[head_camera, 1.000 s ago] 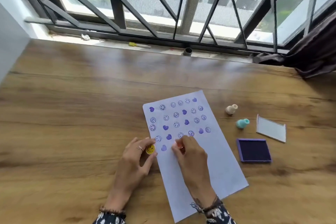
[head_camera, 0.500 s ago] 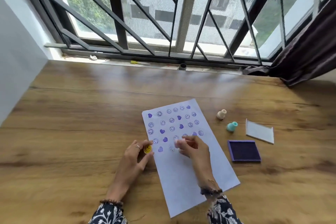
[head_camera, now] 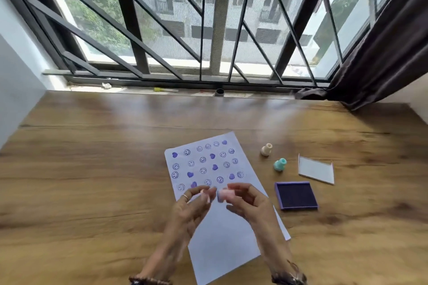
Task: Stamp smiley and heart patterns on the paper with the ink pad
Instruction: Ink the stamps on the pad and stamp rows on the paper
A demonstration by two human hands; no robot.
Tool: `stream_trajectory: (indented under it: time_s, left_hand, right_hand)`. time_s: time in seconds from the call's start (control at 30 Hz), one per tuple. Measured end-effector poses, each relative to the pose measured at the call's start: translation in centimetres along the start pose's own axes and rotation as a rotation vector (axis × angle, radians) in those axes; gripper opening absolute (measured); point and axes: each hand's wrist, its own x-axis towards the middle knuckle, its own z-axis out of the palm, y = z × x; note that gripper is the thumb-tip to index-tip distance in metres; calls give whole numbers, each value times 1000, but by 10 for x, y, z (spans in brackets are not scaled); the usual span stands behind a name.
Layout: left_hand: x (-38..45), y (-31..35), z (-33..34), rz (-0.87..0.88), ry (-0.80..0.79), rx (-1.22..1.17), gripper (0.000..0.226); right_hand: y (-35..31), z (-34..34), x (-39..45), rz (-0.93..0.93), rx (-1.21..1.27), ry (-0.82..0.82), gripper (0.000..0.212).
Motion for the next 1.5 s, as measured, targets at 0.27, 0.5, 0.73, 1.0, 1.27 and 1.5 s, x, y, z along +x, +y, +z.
stream_trajectory:
  time_s: [0.27,0.5,0.73,1.0,1.27,1.5]
  left_hand:
    - [14,-2,16,-43,-13,12,12]
    - [17,-4,23,-4,13,136,19]
    - [22,-8,28,-94,13,93,14]
    - [29,-4,33,-173,5,105,16]
    - [31,9,35,1,-158,358,24]
    - [52,9,43,339,-289,758,25]
  right_hand:
    - [-16,-9,2,-124,-264,-70,15]
    - [-13,-19,5,-142,-237,-36,21]
    - [-14,-23,6,-195,-234,16,26]
    - [-17,-26,9,-246,-258,34,26]
    - [-19,-34,14,-134,-215,34,16]
    - [-5,-41,22,125,21,76,20]
